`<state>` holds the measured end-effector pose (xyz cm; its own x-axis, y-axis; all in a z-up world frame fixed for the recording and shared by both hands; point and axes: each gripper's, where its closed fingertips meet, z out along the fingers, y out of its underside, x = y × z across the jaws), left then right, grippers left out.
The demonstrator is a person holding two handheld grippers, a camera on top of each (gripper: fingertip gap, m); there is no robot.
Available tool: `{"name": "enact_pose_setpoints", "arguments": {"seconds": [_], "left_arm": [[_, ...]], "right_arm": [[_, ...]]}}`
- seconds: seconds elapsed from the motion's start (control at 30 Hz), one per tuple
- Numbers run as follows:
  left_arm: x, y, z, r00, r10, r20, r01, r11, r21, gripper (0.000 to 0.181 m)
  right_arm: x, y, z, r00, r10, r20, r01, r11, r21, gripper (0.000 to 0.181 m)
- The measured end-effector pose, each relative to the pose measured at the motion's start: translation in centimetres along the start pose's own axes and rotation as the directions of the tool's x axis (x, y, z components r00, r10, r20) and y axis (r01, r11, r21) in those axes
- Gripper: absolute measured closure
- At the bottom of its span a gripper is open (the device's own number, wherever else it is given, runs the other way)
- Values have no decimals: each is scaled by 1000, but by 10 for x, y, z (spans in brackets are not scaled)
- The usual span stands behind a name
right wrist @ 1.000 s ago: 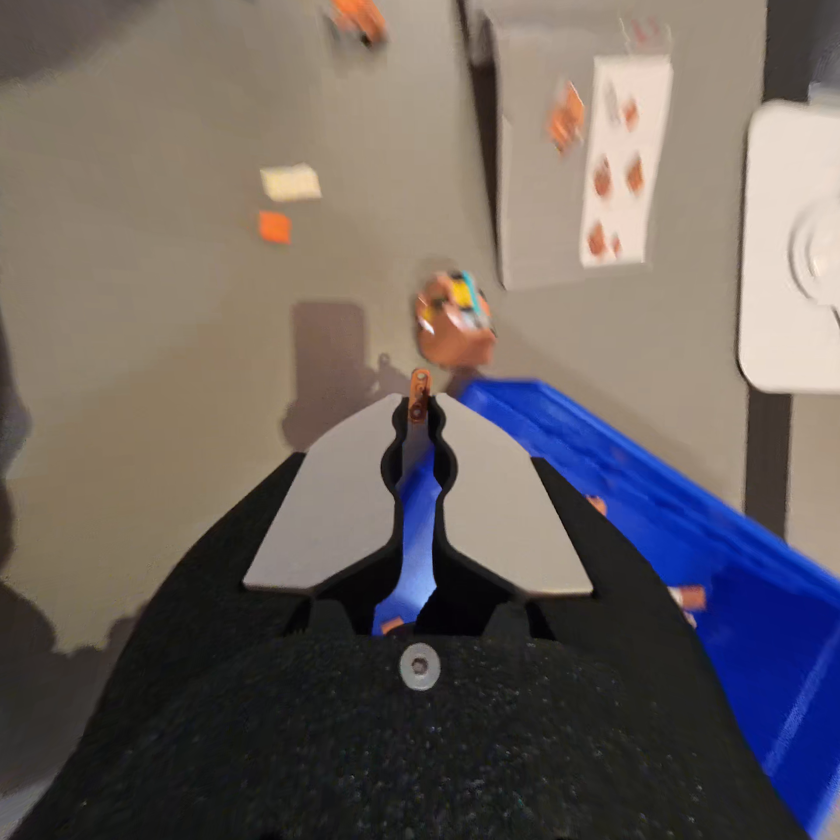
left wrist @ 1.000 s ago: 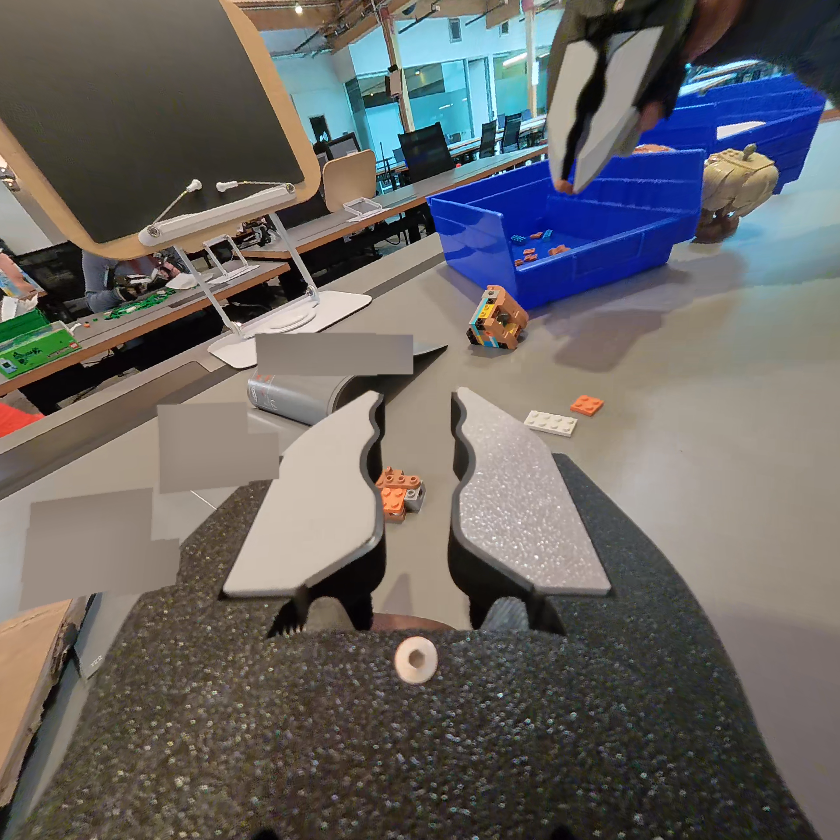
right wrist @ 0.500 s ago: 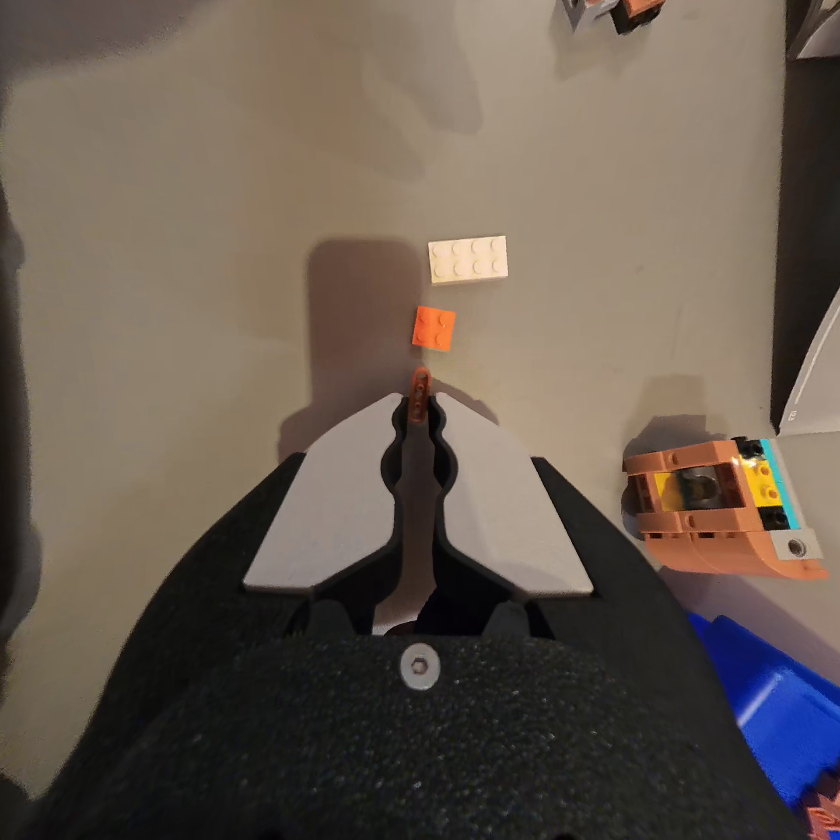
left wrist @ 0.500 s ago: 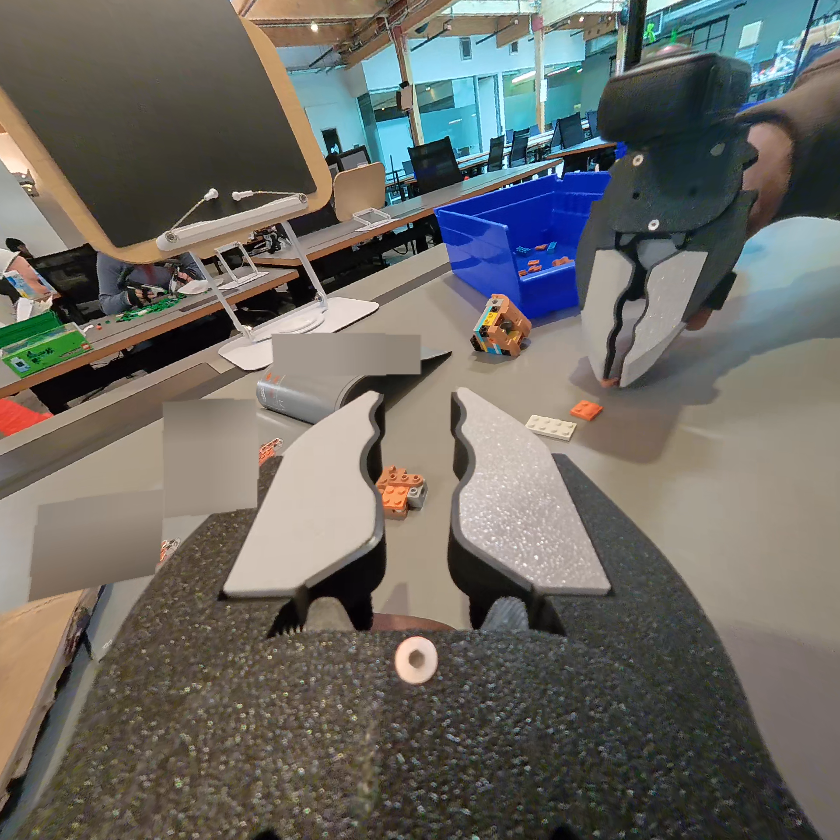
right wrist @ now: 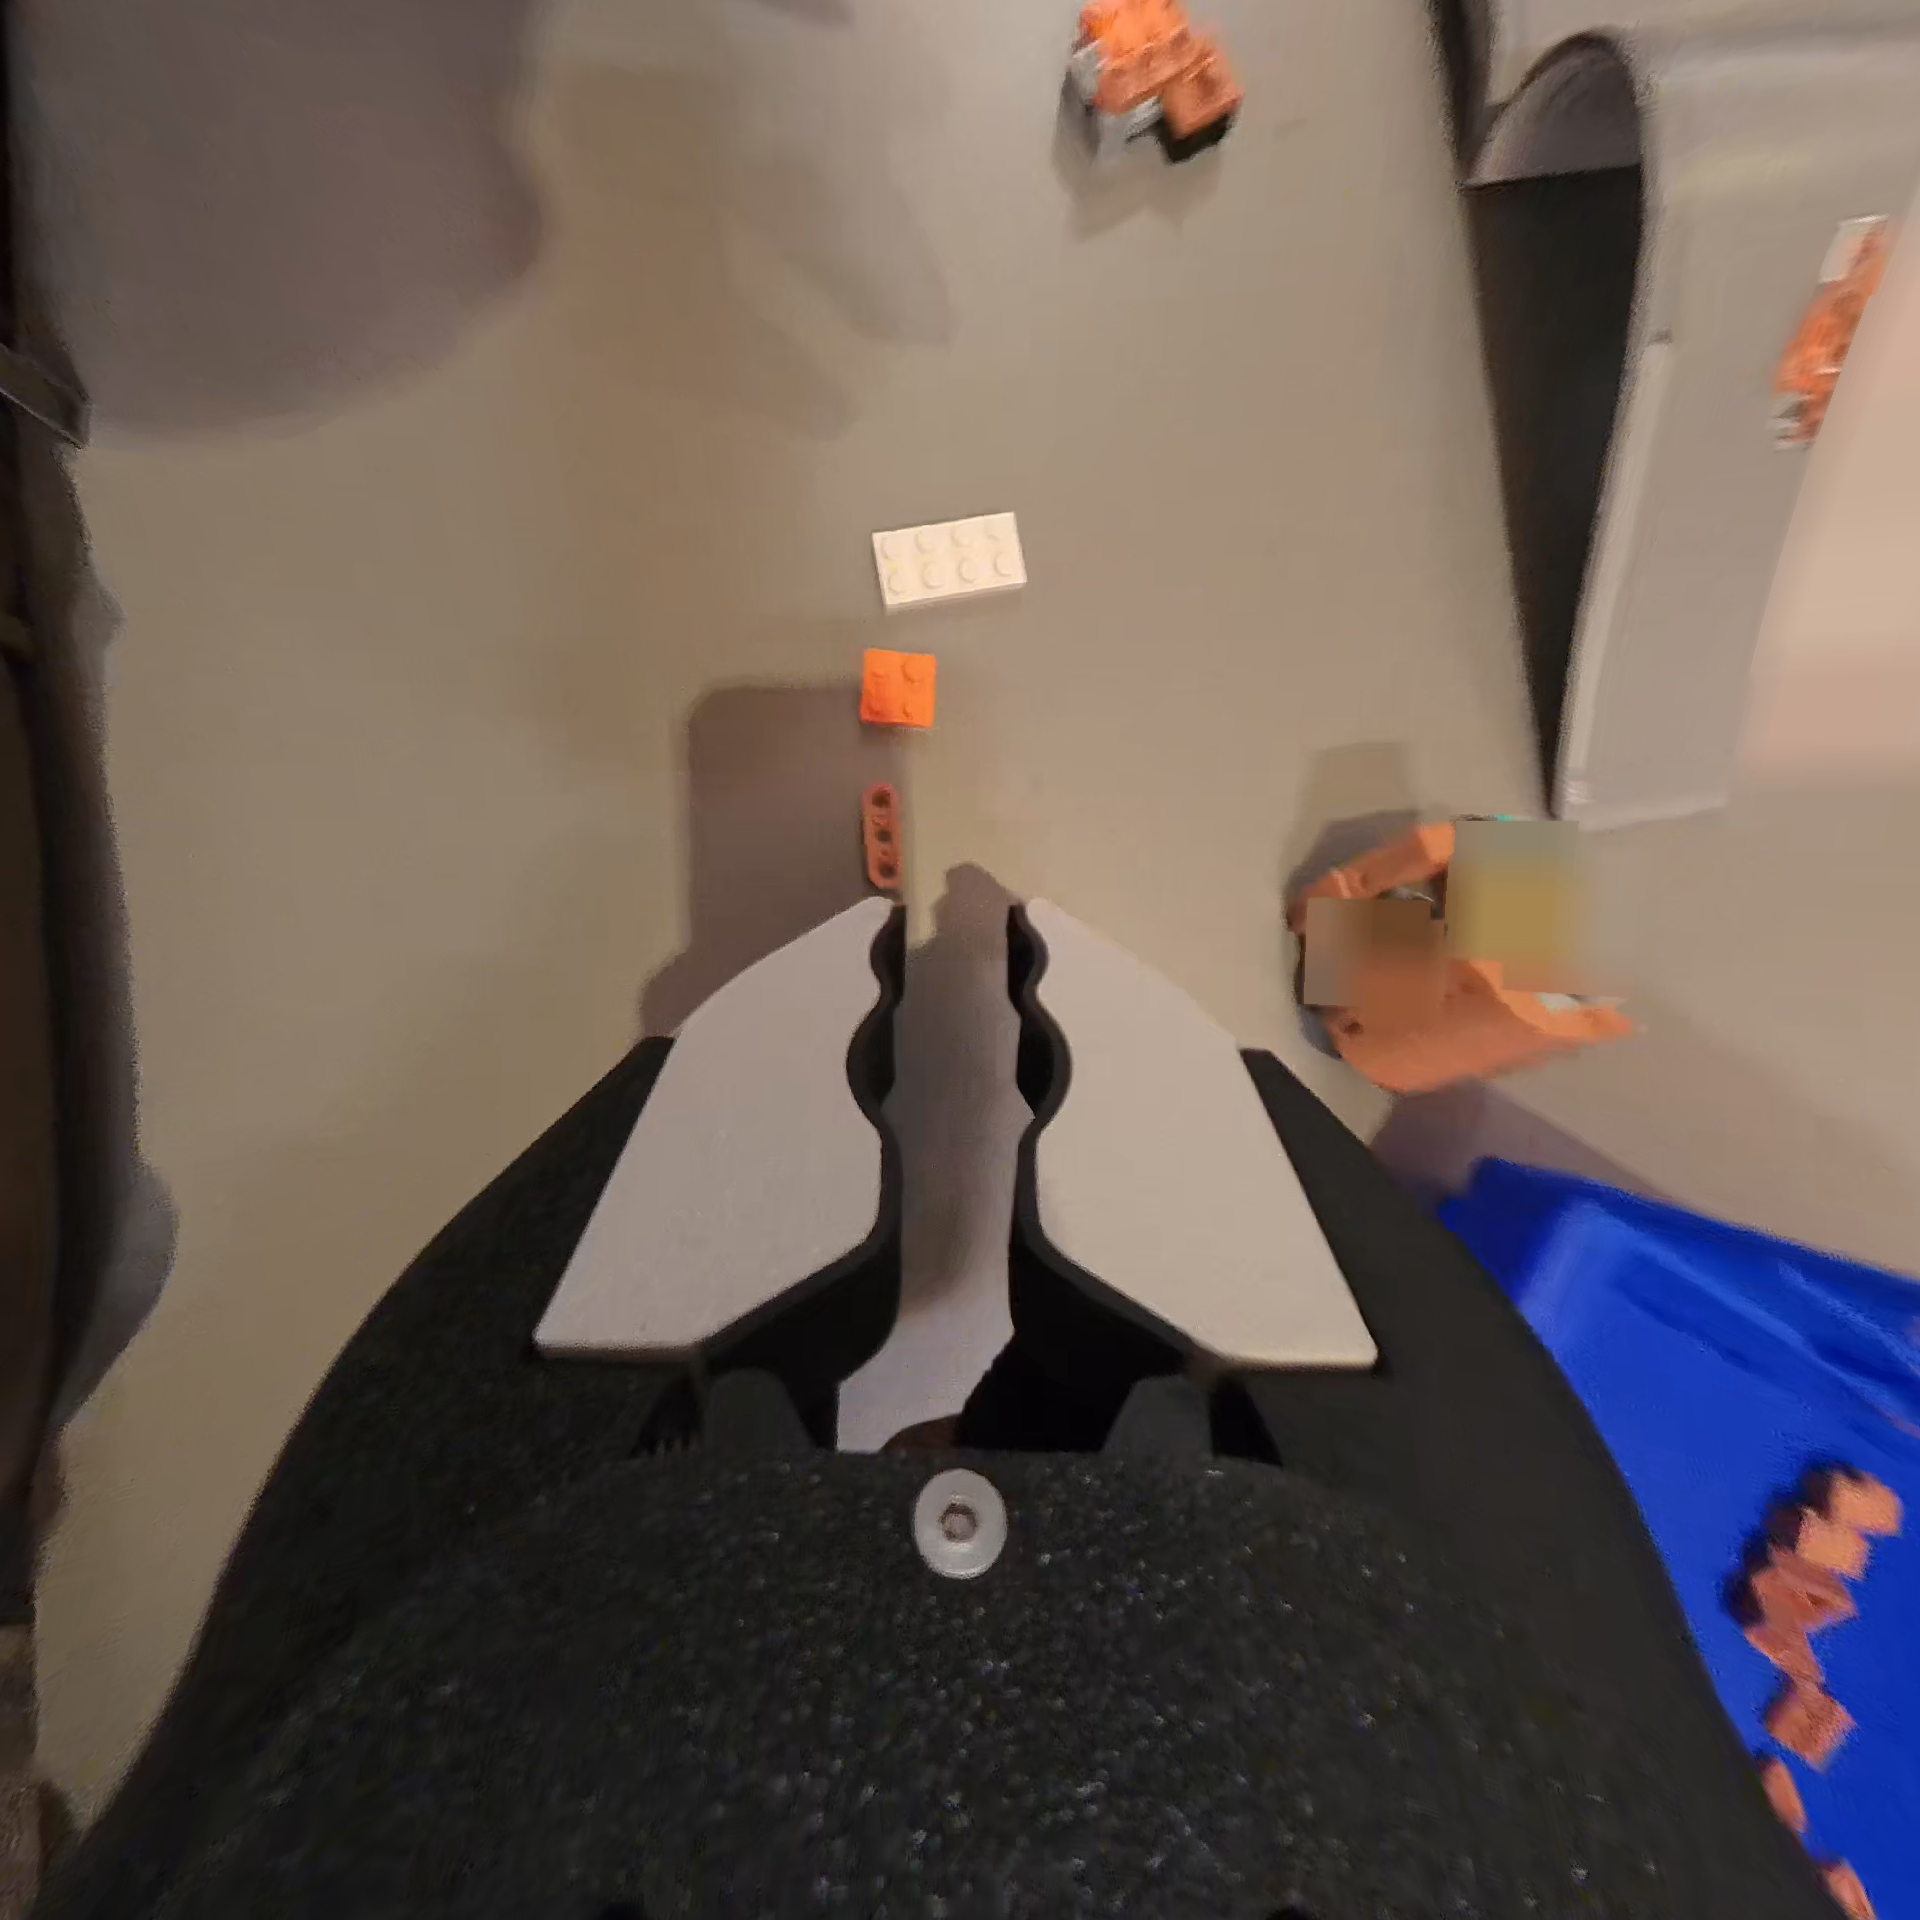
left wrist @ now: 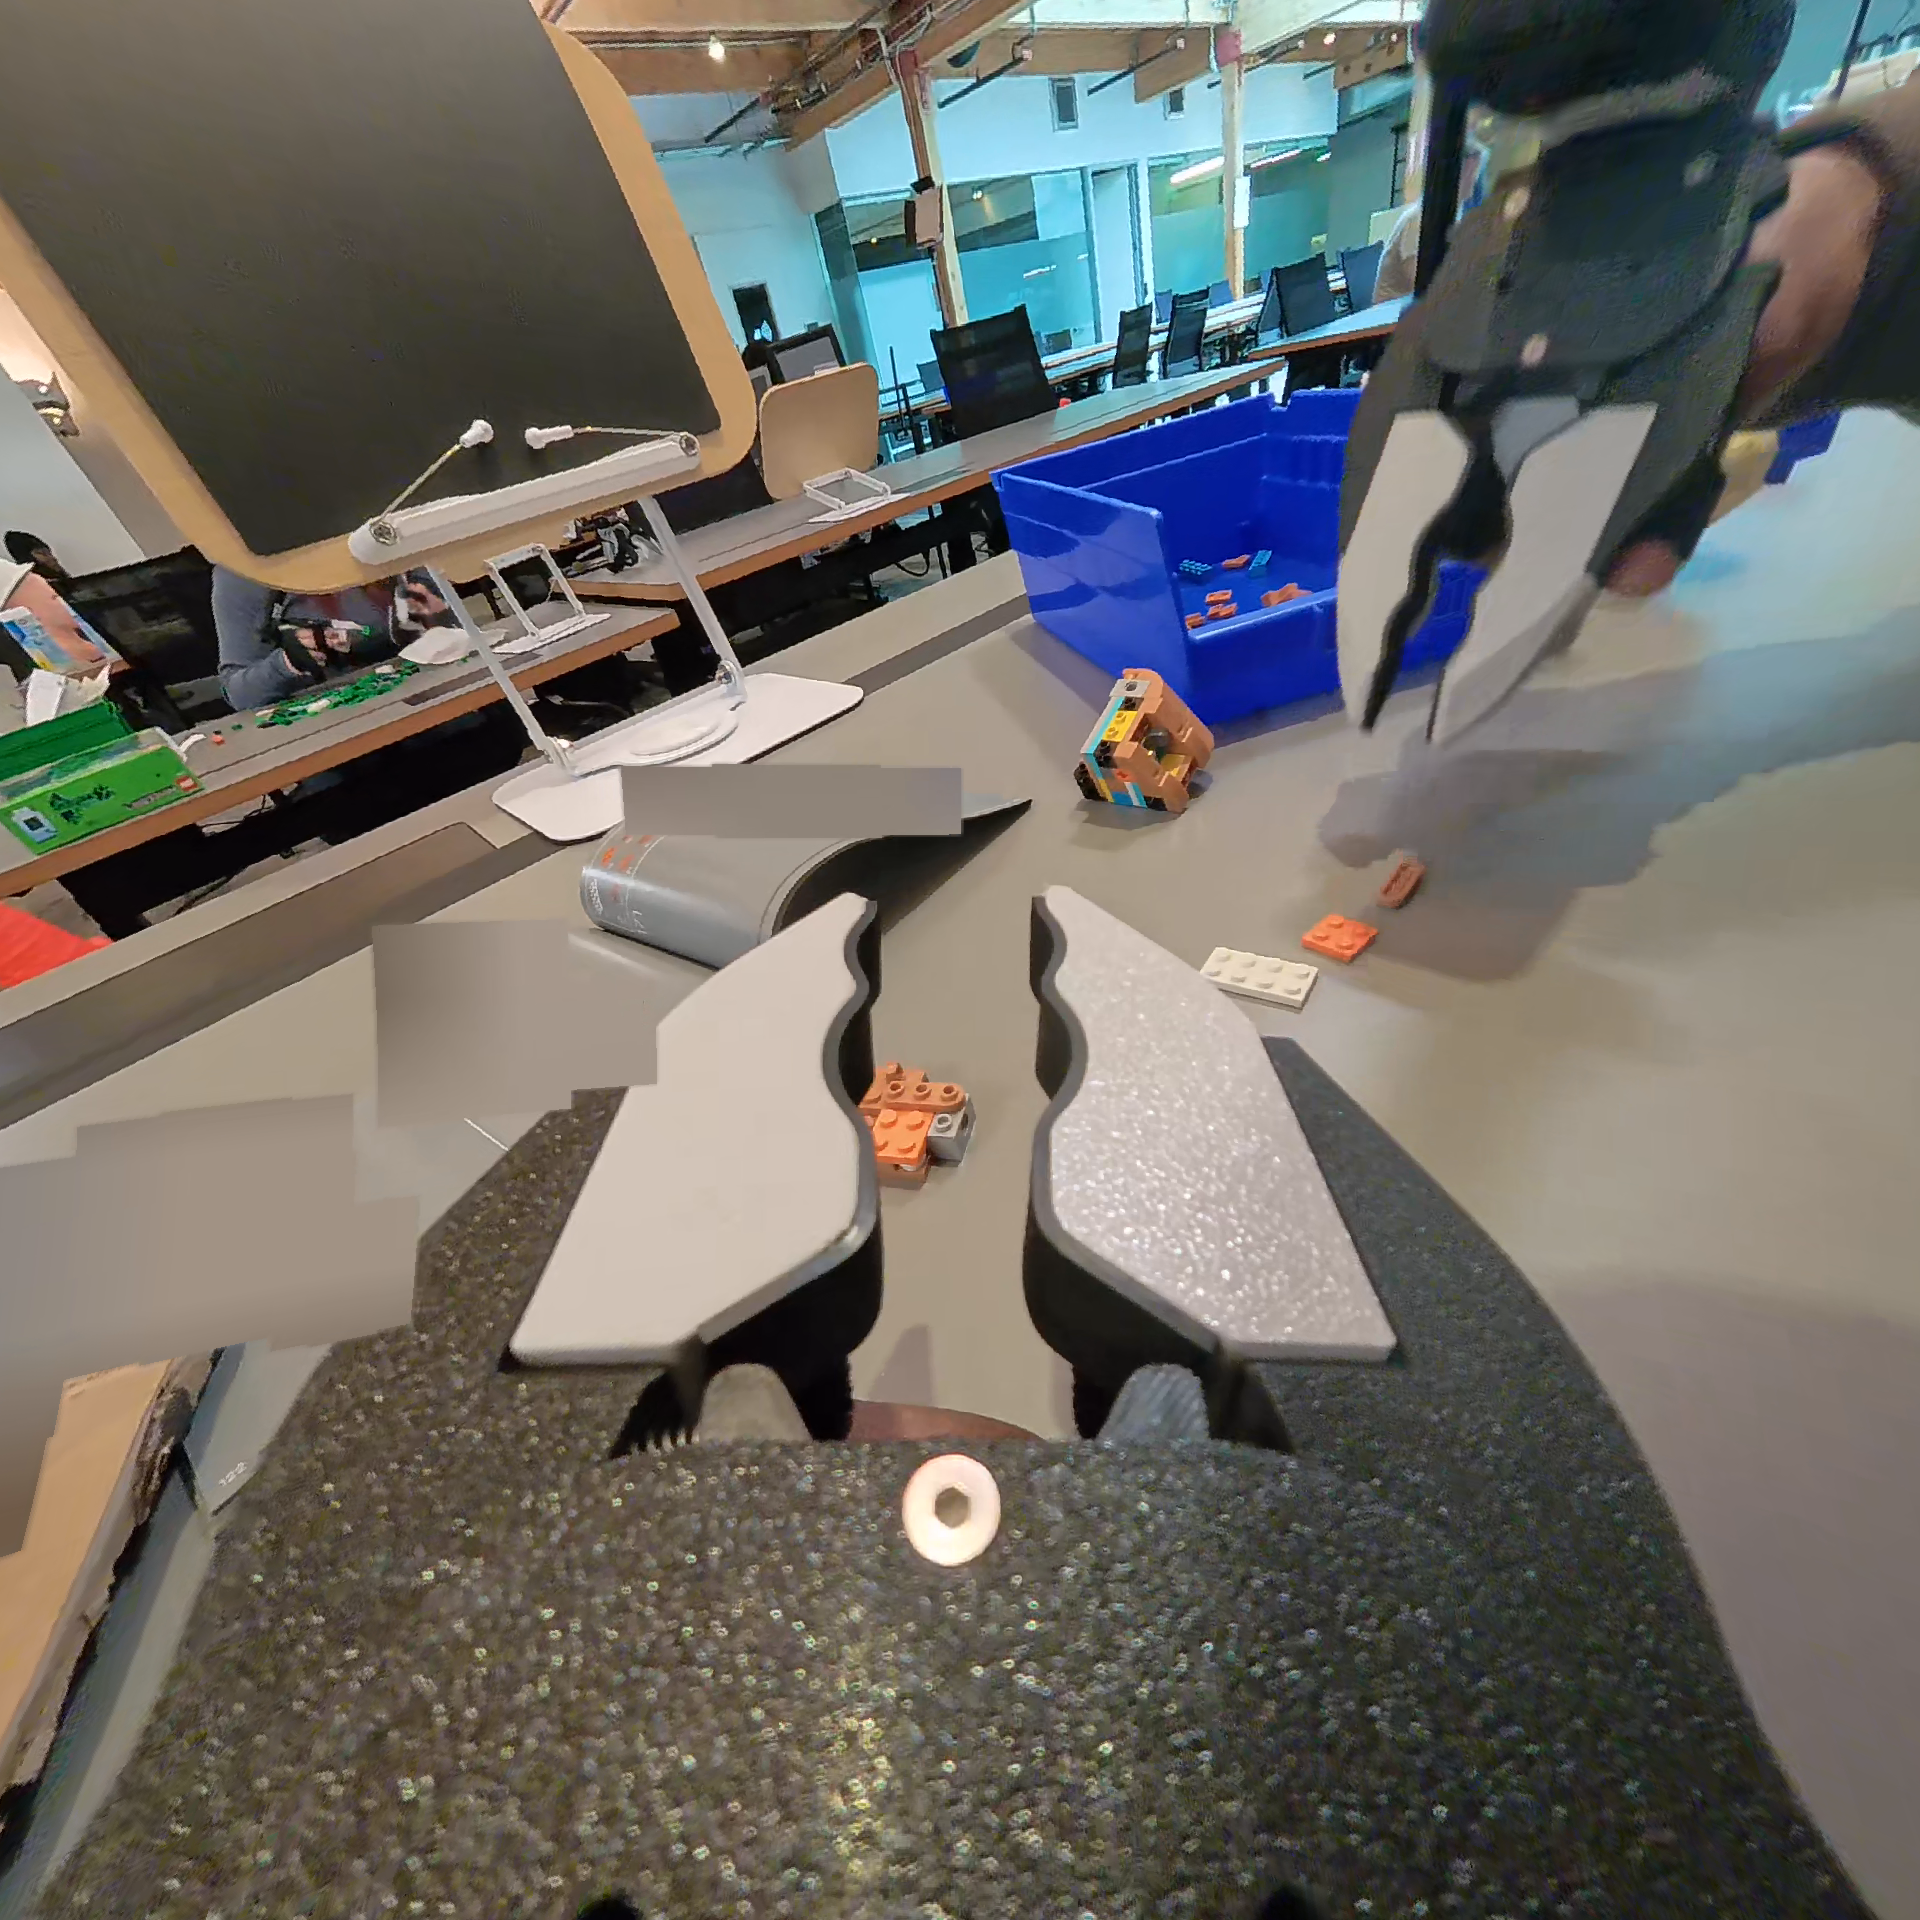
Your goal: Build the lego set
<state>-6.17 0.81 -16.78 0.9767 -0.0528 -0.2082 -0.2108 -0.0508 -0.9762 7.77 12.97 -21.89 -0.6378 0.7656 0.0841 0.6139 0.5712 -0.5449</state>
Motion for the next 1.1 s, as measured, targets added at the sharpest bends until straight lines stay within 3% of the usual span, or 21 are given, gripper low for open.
{"name": "enact_pose_setpoints", "arguments": {"seconds": [0.17, 0.33, 0.47, 0.77, 0.97, 1.1], "left_arm": [[0, 0, 1, 1000, 1, -1, -1, 1000, -2, 154], [2, 0, 1, 1000, 11, -7, -11, 1000, -2, 154], [1, -1, 0, 1000, 5, -1, -5, 1000, 3, 154], [-2, 0, 3, 1000, -5, 2, 5, 1000, -3, 154], [2, 2, 5, 1000, 23, -7, -24, 1000, -13, 154], [-3, 1, 0, 1000, 22, 22, -21, 1000, -3, 154]], "right_arm": [[51, 24, -64, 985, 69, -158, -69, 998, 1, 163], [125, 102, -117, 920, 146, -364, -210, 967, -143, 161], [162, 144, -137, 874, 221, -432, -315, 935, -160, 160], [198, 159, -127, 857, 205, -474, -328, 925, -192, 161], [274, 175, -106, 682, 441, -583, -589, 804, -81, 162], [304, 197, -81, 596, 547, -589, -703, 709, -54, 161]]}}
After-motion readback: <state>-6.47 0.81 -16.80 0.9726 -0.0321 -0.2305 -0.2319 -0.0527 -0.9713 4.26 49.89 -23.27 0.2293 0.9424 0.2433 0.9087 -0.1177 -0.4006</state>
